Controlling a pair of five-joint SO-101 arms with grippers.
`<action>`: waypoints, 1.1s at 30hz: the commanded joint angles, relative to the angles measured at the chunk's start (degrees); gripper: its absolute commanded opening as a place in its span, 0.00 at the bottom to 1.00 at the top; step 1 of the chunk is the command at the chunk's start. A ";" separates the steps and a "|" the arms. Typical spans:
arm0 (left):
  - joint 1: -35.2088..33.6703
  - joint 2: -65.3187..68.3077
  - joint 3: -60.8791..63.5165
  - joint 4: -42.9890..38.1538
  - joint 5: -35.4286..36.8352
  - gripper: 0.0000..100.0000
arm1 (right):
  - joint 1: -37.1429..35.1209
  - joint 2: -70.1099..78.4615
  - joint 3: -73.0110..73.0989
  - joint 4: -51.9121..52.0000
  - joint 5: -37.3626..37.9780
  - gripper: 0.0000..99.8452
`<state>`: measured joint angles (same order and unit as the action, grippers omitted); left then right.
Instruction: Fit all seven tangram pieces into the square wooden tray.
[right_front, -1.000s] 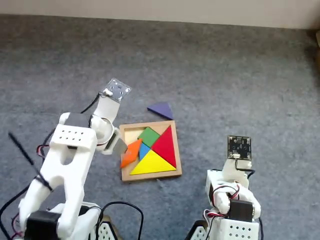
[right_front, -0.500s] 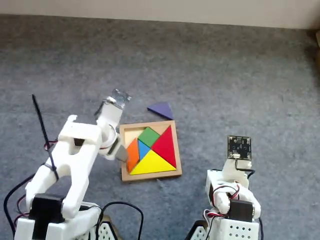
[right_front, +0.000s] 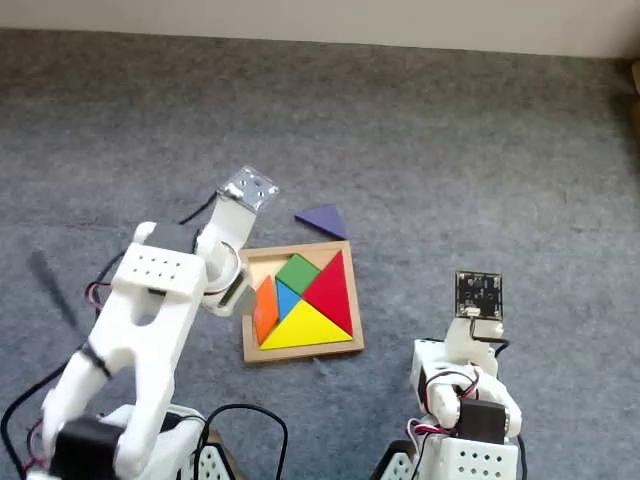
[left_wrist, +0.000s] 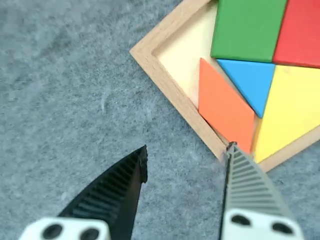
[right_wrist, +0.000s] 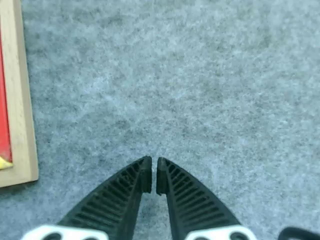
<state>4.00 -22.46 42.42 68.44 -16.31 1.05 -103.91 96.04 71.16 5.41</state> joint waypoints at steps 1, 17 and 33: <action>0.57 -9.63 -3.21 2.64 0.44 0.24 | 0.84 -0.92 8.48 0.31 0.62 0.04; 5.32 -14.99 14.02 -18.02 13.19 0.24 | 0.84 -0.92 8.48 0.31 0.62 0.04; 5.23 -15.08 16.40 -18.55 13.36 0.24 | 0.84 -0.92 8.48 0.31 0.62 0.04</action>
<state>8.31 -36.18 58.95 50.68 -3.56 1.05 -103.91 96.04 71.16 5.41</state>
